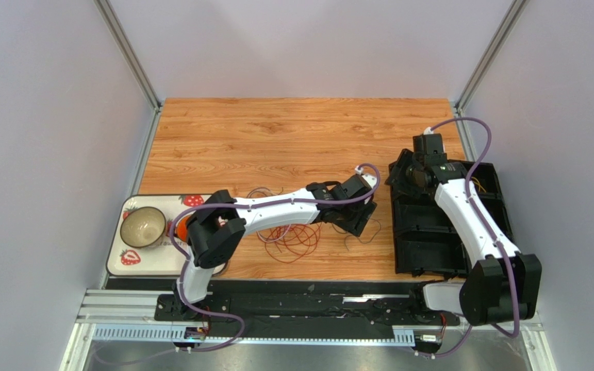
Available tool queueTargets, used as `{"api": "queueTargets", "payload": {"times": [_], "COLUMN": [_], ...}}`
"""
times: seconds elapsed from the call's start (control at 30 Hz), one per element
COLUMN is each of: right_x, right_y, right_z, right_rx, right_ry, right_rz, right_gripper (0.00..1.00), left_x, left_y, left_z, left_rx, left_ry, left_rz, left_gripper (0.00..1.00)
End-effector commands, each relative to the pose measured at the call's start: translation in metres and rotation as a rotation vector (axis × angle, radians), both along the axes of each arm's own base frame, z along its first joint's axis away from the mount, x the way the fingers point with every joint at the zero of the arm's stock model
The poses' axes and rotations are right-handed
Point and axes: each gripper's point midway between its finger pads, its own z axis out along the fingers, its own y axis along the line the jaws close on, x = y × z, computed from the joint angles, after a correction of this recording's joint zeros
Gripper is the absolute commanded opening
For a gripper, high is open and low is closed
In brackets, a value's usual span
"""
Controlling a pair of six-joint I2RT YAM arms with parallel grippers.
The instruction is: Untangle the cables
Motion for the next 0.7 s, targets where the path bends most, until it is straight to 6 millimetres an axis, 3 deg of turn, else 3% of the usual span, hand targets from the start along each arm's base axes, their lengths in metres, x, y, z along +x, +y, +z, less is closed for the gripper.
{"api": "queueTargets", "payload": {"times": [0.0,0.17,0.33,0.53,0.67], "right_x": [0.003,-0.007,-0.013,-0.016,-0.017], "right_y": [-0.008,-0.011,-0.012,-0.013,-0.013], "right_z": [0.044,0.049,0.049,0.049,0.054], "right_rx": [-0.016,-0.029,-0.030,-0.035,-0.031], "right_ry": [-0.119,-0.125,-0.128,-0.127,-0.138], "right_rz": [-0.046,-0.046,-0.046,-0.046,-0.044], "right_gripper": [0.51,0.51,0.51,0.51,0.51], "left_x": [0.010,0.011,0.014,0.018,0.020], "left_y": [-0.025,-0.035,-0.044,-0.048,-0.046], "left_z": [0.009,-0.010,-0.015,-0.021,-0.007], "left_rx": [-0.060,-0.046,-0.053,-0.031,-0.035], "left_ry": [-0.060,-0.043,-0.041,-0.047,-0.074], "left_rz": [-0.026,-0.037,-0.045,-0.050,-0.049], "left_gripper": [0.65,0.63,0.58,0.30,0.00]}}
